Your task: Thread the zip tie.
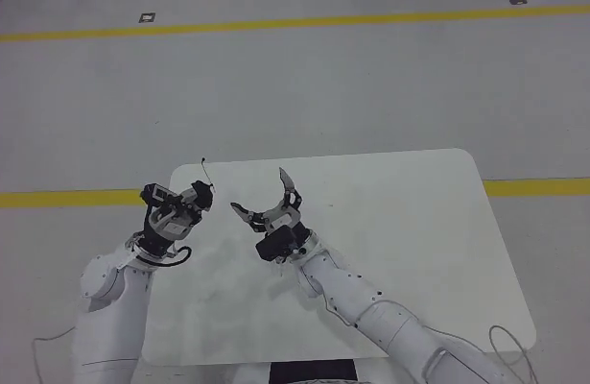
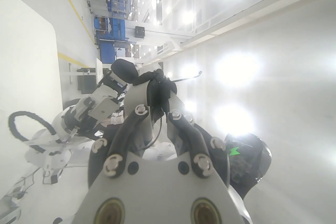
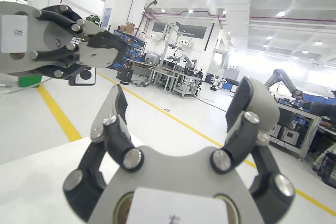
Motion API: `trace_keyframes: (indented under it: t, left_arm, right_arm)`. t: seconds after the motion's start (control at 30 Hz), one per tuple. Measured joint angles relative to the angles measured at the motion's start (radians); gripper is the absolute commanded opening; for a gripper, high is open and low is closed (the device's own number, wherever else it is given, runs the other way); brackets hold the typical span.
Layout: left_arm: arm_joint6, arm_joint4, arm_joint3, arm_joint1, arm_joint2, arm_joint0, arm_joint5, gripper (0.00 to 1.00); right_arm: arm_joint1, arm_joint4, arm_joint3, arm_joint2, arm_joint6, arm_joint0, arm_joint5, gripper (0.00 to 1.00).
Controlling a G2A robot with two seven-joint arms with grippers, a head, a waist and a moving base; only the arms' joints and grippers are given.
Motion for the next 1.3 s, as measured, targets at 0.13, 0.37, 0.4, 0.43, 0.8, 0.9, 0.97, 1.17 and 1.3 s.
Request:
trace_keyframes:
  t: [0.13,0.37,0.4,0.43,0.8,0.9,0.97,1.17,1.3]
  left_arm:
    - [0.028,-0.051,0.005,-0.001,0.023,0.001,0.054,0.00]
    - [0.022,-0.200,0.007,0.002,0.037,0.008,0.170,0.00]
    - [0.019,-0.217,0.010,0.003,0.038,0.008,0.184,0.00]
    - [0.017,-0.228,0.012,0.004,0.039,0.008,0.195,0.00]
    - [0.036,-0.210,0.008,0.009,0.056,0.004,0.208,0.00]
    - [0.037,-0.260,0.015,0.010,0.065,0.006,0.238,0.00]
    - [0.048,-0.295,0.016,0.010,0.067,0.009,0.257,0.00]
    - [0.075,-0.408,0.001,0.010,0.077,0.019,0.319,0.00]
    - [0.080,-0.437,-0.001,0.011,0.083,0.022,0.335,0.00]
  right_arm:
    - [0.001,0.000,-0.018,0.003,0.021,-0.005,0.000,1.00]
    - [0.003,0.000,-0.024,-0.020,0.047,0.004,0.000,1.00]
    - [0.002,0.001,-0.026,-0.021,0.050,0.001,0.000,1.00]
    - [0.000,0.003,-0.028,-0.020,0.052,-0.003,-0.002,1.00]
    - [-0.001,0.022,-0.055,-0.007,0.067,-0.018,-0.022,1.00]
    - [-0.001,0.034,-0.075,0.007,0.066,-0.027,-0.047,1.00]
    - [-0.003,0.042,-0.082,0.012,0.060,-0.031,-0.062,1.00]
    - [-0.011,0.054,-0.082,0.020,0.053,-0.037,-0.089,1.00]
    - [-0.018,0.057,-0.076,0.022,0.049,-0.036,-0.097,0.91]
